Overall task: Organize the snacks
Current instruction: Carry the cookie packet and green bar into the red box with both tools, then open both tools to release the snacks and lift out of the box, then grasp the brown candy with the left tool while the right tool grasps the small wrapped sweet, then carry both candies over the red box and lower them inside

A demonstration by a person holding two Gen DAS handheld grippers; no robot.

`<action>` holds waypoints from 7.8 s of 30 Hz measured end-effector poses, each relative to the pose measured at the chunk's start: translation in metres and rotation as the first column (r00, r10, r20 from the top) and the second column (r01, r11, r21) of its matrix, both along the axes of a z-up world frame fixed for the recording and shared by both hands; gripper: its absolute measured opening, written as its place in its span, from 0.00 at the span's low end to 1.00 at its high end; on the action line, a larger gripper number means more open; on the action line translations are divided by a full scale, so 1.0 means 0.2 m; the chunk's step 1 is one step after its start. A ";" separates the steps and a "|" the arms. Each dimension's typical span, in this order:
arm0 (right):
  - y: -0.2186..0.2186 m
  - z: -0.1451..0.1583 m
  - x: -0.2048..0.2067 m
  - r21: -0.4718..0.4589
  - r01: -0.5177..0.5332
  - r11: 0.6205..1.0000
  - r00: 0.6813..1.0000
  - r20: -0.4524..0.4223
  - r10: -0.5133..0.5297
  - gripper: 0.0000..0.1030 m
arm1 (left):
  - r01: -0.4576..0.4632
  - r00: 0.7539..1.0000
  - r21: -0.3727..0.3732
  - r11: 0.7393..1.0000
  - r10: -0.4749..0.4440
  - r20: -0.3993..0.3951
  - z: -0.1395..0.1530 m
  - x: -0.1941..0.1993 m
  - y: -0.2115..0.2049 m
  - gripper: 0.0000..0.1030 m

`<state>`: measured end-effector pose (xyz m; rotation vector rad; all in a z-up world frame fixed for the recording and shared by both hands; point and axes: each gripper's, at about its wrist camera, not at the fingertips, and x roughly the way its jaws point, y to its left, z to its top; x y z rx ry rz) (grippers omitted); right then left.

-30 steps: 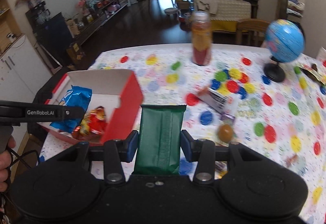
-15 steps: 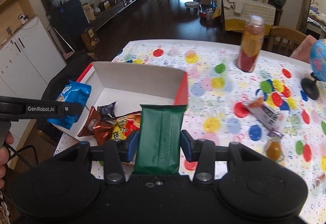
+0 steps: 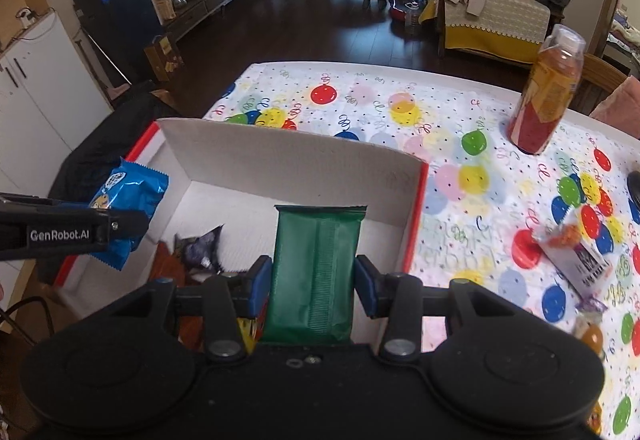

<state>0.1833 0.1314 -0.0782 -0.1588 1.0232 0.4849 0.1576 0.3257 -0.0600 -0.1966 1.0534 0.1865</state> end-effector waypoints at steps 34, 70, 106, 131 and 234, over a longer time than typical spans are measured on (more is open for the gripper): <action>0.11 -0.18 0.08 -0.075 -0.033 0.997 0.994 -0.102 0.025 0.58 | 0.051 0.952 -0.054 0.997 -0.065 -0.298 -0.26 0.20 -0.03 0.58; -0.62 0.36 -0.42 0.188 -0.003 0.982 0.997 0.080 -0.012 0.85 | 0.119 0.985 0.030 0.992 -0.122 0.126 0.34 -0.37 -0.64 0.78; -2.25 -0.14 -0.28 0.048 0.418 0.907 0.907 0.028 -0.419 0.88 | 0.234 0.972 0.060 0.970 -0.233 -0.026 -0.21 -0.03 -1.95 1.00; -2.27 -0.47 0.06 -0.077 0.562 0.824 0.817 -0.108 -0.567 0.50 | 0.279 0.934 -0.027 0.960 -0.277 -0.224 -0.53 0.21 -2.05 0.83; 0.07 -0.12 0.03 0.069 -0.086 0.994 0.991 -0.093 0.092 0.11 | -0.092 0.989 -0.046 0.995 0.086 -0.123 -0.12 0.00 0.08 0.30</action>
